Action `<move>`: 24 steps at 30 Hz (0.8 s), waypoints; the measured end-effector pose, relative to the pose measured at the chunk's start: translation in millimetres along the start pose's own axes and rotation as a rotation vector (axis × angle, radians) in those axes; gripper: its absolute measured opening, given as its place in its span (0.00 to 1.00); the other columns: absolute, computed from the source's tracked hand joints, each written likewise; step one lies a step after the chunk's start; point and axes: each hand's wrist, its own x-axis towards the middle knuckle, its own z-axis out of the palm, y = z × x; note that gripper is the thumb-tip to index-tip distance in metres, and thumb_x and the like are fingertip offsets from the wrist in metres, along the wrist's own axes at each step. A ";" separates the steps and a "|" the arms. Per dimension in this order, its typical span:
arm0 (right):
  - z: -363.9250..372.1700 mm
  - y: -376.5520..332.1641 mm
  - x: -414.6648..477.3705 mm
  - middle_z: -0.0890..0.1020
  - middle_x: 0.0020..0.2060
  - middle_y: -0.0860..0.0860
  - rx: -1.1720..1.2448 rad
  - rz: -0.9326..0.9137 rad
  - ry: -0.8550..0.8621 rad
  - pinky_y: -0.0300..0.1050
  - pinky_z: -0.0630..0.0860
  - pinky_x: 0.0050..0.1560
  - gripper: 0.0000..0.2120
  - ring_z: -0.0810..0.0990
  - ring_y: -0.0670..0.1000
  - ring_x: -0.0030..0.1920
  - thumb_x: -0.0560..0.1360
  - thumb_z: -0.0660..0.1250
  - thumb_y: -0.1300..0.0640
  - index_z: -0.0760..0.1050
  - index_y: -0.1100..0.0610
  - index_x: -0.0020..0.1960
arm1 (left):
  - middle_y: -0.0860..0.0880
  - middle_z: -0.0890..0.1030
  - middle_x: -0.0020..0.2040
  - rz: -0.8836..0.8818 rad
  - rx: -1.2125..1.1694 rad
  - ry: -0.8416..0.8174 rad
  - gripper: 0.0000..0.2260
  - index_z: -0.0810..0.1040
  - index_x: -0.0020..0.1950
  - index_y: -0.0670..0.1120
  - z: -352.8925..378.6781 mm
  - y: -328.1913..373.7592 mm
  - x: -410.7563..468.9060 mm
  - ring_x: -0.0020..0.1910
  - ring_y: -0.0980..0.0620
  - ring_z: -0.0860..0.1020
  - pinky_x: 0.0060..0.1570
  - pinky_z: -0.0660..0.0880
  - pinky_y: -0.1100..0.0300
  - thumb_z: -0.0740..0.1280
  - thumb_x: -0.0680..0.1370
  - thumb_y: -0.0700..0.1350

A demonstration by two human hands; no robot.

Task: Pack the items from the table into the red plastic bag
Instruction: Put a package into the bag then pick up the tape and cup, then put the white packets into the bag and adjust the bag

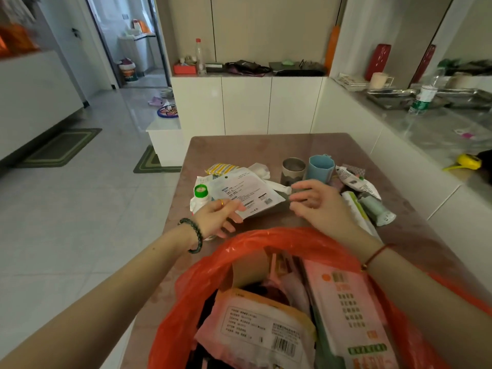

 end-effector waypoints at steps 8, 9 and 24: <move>63.6 76.9 102.6 0.47 0.76 0.57 -1.063 -0.151 -0.388 0.58 0.51 0.73 0.48 0.49 0.59 0.75 0.68 0.72 0.52 0.43 0.49 0.75 | 0.50 0.77 0.41 -0.211 -0.290 0.149 0.11 0.72 0.56 0.45 4.5 -17.6 42.3 0.35 0.52 0.74 0.34 0.70 0.62 0.55 0.80 0.49; 72.7 84.4 111.9 0.44 0.76 0.57 -1.096 -0.165 -0.423 0.58 0.47 0.73 0.47 0.45 0.58 0.76 0.70 0.71 0.54 0.41 0.49 0.76 | 0.51 0.77 0.41 -0.224 -0.285 0.152 0.11 0.72 0.55 0.45 4.5 -21.6 46.8 0.35 0.53 0.75 0.33 0.69 0.63 0.55 0.80 0.49; 40.6 54.2 145.3 0.81 0.48 0.47 -0.268 -0.659 0.168 0.28 0.72 0.50 0.16 0.77 0.41 0.45 0.76 0.56 0.61 0.76 0.60 0.60 | 0.48 0.81 0.53 -0.181 -0.842 0.008 0.37 0.73 0.59 0.53 1.8 -8.2 77.2 0.50 0.48 0.79 0.44 0.79 0.53 0.72 0.54 0.67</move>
